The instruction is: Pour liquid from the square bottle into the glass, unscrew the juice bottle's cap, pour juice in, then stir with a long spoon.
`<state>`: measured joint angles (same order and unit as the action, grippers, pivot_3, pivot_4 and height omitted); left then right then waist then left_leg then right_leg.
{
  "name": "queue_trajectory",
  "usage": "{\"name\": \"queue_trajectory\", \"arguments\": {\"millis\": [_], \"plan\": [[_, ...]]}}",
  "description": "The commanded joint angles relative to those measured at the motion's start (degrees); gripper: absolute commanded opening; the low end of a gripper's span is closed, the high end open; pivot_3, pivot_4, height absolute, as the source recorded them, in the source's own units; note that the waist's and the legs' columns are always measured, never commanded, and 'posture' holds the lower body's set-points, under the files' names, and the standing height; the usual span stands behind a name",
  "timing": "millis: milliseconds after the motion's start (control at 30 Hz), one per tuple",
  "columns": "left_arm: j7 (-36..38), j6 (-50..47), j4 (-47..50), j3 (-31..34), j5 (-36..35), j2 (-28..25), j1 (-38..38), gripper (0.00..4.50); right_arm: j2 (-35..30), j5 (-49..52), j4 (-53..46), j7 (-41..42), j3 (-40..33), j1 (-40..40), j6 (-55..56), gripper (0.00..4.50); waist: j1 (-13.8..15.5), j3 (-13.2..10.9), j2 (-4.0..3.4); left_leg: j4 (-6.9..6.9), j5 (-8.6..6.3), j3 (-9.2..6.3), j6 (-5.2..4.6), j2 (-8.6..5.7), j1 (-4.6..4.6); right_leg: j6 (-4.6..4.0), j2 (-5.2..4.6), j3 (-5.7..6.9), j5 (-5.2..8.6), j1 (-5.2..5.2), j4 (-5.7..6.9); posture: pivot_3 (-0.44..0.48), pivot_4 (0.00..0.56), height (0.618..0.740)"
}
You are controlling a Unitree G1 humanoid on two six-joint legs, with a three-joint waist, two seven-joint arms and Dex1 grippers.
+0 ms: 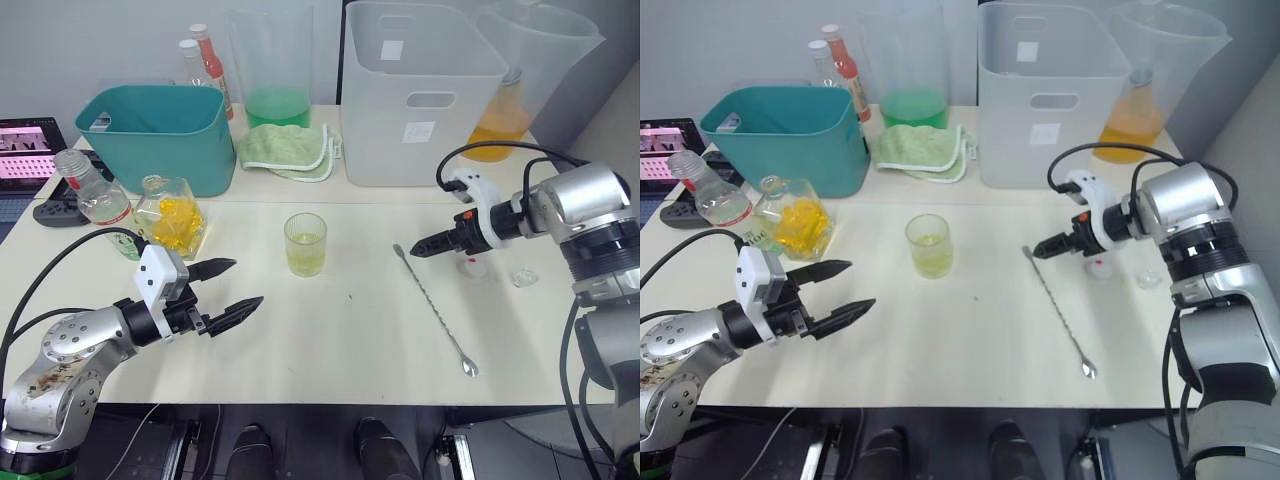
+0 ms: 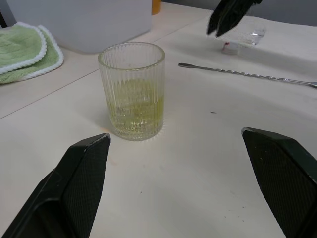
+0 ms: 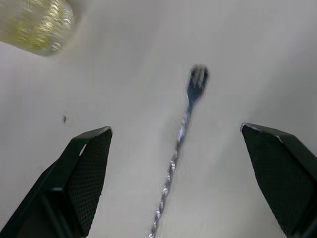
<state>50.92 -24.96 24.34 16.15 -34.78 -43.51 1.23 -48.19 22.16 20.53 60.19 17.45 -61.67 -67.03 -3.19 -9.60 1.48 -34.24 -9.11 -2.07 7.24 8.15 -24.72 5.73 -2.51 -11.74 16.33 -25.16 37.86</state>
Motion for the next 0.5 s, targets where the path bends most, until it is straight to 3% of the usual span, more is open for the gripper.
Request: {"name": "queue_trajectory", "arguments": {"millis": [33, 133, 300, 367, 433, 500], "plan": [[1.8, 3.0, -2.9, 2.9, 2.1, -1.8, 0.7, 4.5, -2.4, 3.0, -10.1, 0.9, -11.5, 4.0, 10.3, 4.48, 0.2, 0.0, -0.01, 0.01, 0.0, 0.0, 0.0, 0.0, 0.0, 0.0, 0.0, 0.0, 0.0, -0.01, -0.01, 0.0, 0.15, 0.717], [2.5, 4.1, -7.4, 4.9, 1.6, -2.1, -1.2, 4.5, -0.7, 7.2, -16.3, -1.9, -24.0, 10.6, 15.7, 4.48, 0.6, 0.0, 0.0, 0.0, 0.0, 0.01, 0.0, 0.0, -0.01, 0.0, -0.01, 0.0, 0.0, 0.01, -0.04, 0.0, 0.15, 0.717], [6.2, 2.9, -16.2, 8.5, 1.6, -7.0, -3.2, 4.5, 0.4, 7.1, -23.9, -5.2, -35.3, 24.6, 25.5, 4.48, 1.1, 0.0, 0.1, -0.07, 0.0, 0.01, 0.01, 0.0, 0.03, 0.0, -0.01, 0.01, 0.0, 0.11, -0.03, 0.0, 0.15, 0.717], [7.5, 3.1, -18.4, 9.1, 2.2, -8.7, -2.9, 4.5, -0.5, 9.7, -24.0, -0.6, -38.6, 29.7, 28.0, 4.48, 1.1, 0.0, 0.12, -0.05, 0.0, 0.01, 0.01, 0.0, 0.01, 0.01, -0.02, 0.02, 0.01, 0.11, -0.05, 0.0, 0.15, 0.717], [4.1, 8.1, -25.5, 7.8, 9.8, -10.9, -3.1, 4.5, -2.5, 7.5, -21.8, 2.8, -42.3, 39.9, 33.4, 4.48, 1.3, 0.0, 0.1, -0.05, 0.0, 0.03, 0.01, -0.01, 0.02, 0.0, -0.03, 0.01, 0.01, 0.11, -0.07, 0.0, 0.15, 0.717], [2.5, 10.6, -29.7, 6.8, 13.6, -11.8, -3.5, 4.5, -3.2, 7.1, -20.5, 3.7, -44.0, 44.6, 36.3, 4.48, 1.1, 0.0, 0.09, 0.01, 0.0, 0.03, 0.0, 0.0, 0.25, -0.01, -0.03, 0.01, 0.03, 0.25, -0.06, 0.0, 0.15, 0.717]]}}
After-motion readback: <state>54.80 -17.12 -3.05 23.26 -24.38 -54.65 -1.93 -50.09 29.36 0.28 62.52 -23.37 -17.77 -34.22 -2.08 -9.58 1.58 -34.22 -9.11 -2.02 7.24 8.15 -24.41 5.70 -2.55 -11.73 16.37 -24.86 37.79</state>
